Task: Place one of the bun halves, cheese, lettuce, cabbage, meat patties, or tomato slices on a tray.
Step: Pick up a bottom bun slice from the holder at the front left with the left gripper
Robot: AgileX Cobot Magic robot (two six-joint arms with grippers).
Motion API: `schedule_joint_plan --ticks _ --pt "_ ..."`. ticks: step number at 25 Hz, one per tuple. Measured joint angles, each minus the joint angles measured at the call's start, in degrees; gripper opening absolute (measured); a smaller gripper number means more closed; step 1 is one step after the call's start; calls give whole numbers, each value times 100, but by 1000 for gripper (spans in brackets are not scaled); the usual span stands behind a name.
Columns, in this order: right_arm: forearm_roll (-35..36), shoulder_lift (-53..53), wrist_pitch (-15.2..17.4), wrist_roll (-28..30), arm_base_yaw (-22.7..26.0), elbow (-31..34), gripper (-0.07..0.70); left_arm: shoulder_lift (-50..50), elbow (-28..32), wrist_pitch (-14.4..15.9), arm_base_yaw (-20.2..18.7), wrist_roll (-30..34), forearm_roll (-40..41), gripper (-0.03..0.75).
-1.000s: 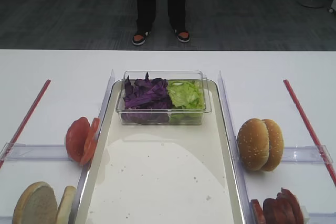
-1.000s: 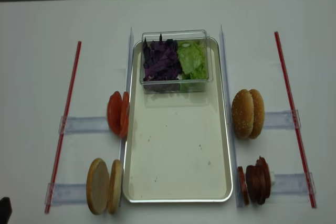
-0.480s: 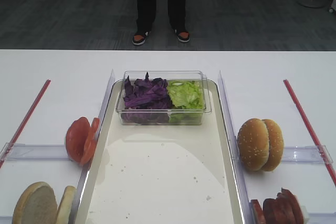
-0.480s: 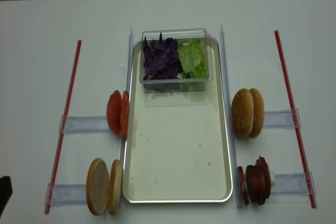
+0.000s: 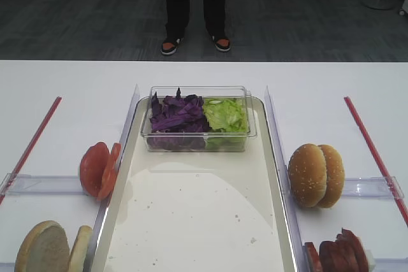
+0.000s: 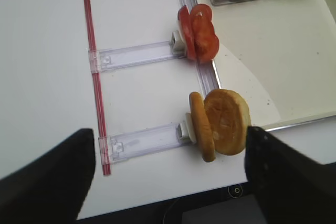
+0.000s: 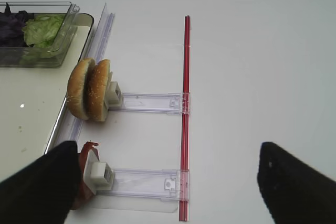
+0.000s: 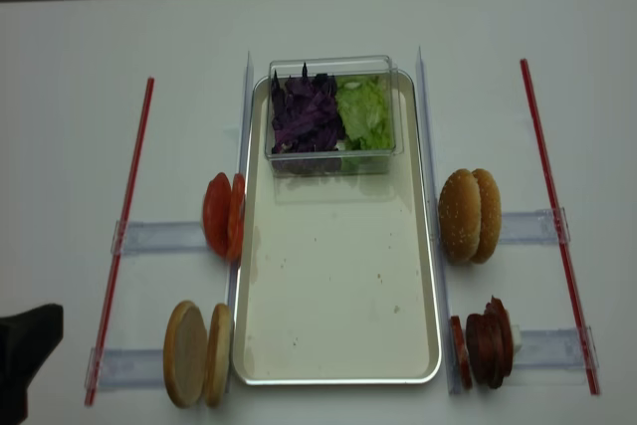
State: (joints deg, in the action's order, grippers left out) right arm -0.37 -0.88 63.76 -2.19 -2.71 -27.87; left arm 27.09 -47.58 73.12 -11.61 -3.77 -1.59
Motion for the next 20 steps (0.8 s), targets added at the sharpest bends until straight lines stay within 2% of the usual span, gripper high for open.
schedule_joint_plan --ticks 10,20 --pt "0 0 0 0 0 0 692 595 -62 -26 -452 -267 -25 549" --pt "0 0 0 0 0 0 692 1466 -62 -70 -490 -490 -465 547"
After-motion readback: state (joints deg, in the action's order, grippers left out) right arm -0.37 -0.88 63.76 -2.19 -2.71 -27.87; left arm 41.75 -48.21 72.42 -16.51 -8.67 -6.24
